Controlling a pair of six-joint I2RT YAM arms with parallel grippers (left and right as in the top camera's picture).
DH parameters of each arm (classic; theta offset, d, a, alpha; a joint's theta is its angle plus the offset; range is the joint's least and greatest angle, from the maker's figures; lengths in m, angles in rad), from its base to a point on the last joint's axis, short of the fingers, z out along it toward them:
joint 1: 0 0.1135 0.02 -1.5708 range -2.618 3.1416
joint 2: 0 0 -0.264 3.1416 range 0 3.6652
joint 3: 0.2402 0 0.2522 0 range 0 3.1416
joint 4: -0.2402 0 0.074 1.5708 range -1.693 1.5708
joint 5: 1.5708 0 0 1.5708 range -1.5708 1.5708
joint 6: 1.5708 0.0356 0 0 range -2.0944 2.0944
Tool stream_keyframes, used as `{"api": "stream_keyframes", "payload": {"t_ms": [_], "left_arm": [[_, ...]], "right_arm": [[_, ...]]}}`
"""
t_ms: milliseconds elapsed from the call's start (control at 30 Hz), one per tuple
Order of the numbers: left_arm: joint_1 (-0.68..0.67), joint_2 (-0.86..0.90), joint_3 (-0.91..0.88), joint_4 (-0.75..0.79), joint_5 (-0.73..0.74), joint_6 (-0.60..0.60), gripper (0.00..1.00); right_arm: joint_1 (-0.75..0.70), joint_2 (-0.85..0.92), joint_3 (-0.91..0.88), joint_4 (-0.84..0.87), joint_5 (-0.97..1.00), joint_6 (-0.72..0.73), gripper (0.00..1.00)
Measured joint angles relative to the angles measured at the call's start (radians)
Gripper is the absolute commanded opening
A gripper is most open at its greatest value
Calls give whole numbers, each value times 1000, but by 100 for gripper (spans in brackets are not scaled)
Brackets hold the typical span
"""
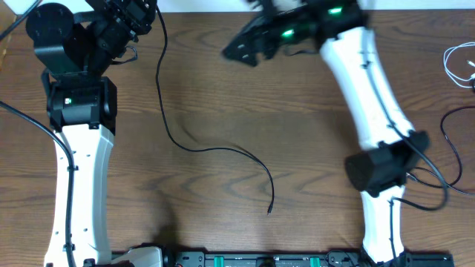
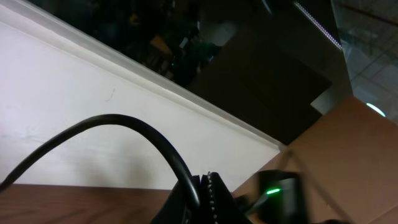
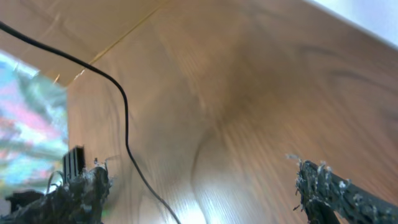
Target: Untangle cables
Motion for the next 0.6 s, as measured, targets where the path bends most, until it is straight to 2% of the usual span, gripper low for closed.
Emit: {"api": "stream_keyframes", "payload": {"t_ms": [133, 367, 600], "left_arm": [[0, 0, 0, 0, 1, -13, 7], [0, 0, 0, 1, 1, -15, 7], [0, 0, 0, 2, 1, -17, 7]], "right_arm": [[71, 114, 0, 121, -130, 0, 93], [123, 196, -2, 279, -322, 0, 93], [183, 235, -2, 454, -333, 22, 88]]}}
